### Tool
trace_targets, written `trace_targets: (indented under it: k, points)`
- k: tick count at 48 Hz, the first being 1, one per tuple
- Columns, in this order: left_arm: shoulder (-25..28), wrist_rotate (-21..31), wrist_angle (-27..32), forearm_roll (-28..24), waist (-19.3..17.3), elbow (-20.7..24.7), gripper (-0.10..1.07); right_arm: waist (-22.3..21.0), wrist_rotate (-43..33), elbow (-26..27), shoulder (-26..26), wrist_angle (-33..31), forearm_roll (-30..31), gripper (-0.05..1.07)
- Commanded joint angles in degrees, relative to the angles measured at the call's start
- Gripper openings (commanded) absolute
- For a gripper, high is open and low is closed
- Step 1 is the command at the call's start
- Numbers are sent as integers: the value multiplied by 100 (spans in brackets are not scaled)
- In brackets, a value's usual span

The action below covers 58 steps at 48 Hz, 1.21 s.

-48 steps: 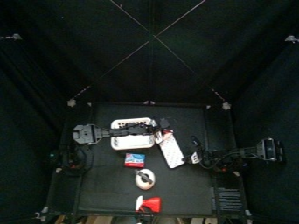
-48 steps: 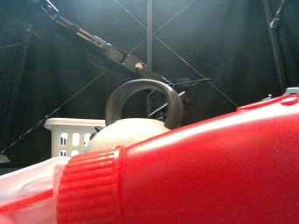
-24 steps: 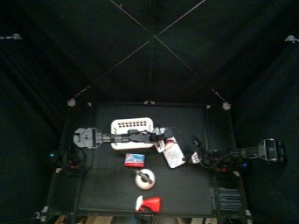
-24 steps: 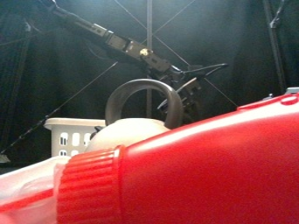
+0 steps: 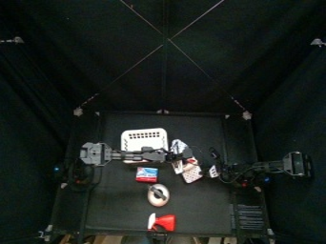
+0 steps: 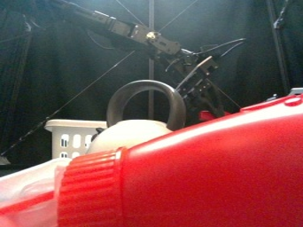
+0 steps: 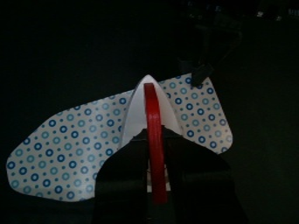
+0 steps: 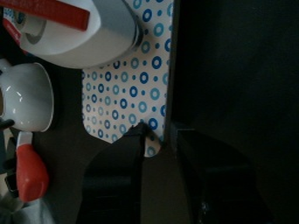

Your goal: Iron the board

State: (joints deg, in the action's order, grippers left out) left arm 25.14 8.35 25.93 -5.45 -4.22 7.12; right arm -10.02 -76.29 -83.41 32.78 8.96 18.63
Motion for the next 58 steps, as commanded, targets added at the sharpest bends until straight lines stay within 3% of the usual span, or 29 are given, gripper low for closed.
trace_targets:
  k: [1, 43, 58]
  points:
    - [-18, 0, -79, -18, 53, 264, 46, -9, 44, 26, -26, -9, 18, 46]
    - [325, 9, -70, 0, 105, 396, 46, -9, 35, 26, -9, -35, 9, 46]
    - [378, 9, -44, 9, 97, 378, 46, -70, 44, 53, 176, -642, 18, 46]
